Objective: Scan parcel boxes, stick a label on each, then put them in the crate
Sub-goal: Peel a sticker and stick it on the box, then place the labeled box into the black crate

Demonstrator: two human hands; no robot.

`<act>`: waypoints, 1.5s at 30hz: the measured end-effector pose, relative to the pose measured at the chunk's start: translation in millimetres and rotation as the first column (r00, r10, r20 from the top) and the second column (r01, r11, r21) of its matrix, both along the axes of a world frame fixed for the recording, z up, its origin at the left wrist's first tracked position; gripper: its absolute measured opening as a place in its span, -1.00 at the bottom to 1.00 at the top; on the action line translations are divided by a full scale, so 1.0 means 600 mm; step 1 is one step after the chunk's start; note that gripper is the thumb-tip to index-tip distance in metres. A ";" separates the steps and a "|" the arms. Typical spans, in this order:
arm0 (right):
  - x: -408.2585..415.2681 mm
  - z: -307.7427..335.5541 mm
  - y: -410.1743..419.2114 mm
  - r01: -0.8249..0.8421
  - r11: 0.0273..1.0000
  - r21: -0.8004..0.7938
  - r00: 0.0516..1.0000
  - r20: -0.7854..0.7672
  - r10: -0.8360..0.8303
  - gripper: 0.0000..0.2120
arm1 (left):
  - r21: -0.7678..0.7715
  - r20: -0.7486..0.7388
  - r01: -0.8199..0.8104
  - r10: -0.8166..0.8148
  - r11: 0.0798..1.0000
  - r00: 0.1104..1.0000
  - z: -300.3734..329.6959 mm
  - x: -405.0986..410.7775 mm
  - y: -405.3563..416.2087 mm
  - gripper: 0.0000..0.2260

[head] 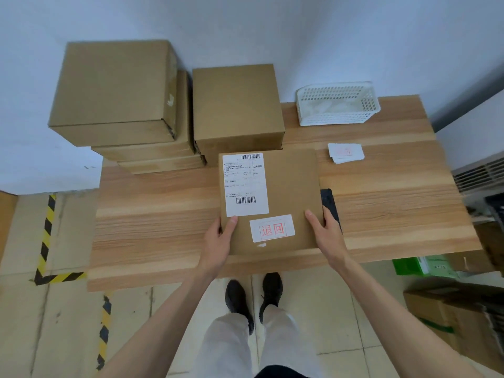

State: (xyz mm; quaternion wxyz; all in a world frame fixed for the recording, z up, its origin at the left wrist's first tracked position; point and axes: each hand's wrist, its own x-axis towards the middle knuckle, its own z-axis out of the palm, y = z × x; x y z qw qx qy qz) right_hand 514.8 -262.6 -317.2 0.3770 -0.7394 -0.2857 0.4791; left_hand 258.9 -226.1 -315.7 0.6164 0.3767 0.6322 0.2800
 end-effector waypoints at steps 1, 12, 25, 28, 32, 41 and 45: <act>0.006 0.022 0.001 0.006 1.000 0.018 1.000 -0.002 -0.006 -0.58 | 0.029 0.008 0.006 -0.006 1.000 1.000 0.017 0.006 0.004 -0.74; 0.116 0.271 0.100 0.102 0.914 0.393 0.988 0.069 -0.140 -0.68 | 0.403 -0.023 0.127 -0.129 0.906 0.991 0.247 0.129 0.154 -0.68; 0.337 0.479 -0.100 0.415 0.672 0.614 0.700 0.255 -0.667 -0.56 | 0.680 0.091 0.434 -0.656 0.591 0.750 0.446 0.480 0.158 -0.61; 0.350 0.502 -0.195 0.506 0.610 0.610 0.579 0.284 -0.764 -0.55 | 0.712 0.084 0.503 -0.771 0.490 0.631 0.470 0.545 0.107 -0.59; 0.342 0.518 -0.316 0.628 0.502 0.594 0.425 0.278 -0.861 -0.54 | 0.740 0.054 0.576 -0.884 0.347 0.464 0.493 0.611 0.030 -0.58; 0.314 0.528 -0.564 0.774 0.273 0.571 0.129 0.279 -0.952 -0.59 | 0.743 0.011 0.661 -0.989 0.108 0.149 0.513 0.734 -0.193 -0.59; 0.353 0.520 -0.637 0.791 0.223 0.570 0.068 0.281 -0.957 -0.58 | 0.717 0.018 0.695 -0.997 0.063 0.073 0.503 0.800 -0.264 -0.57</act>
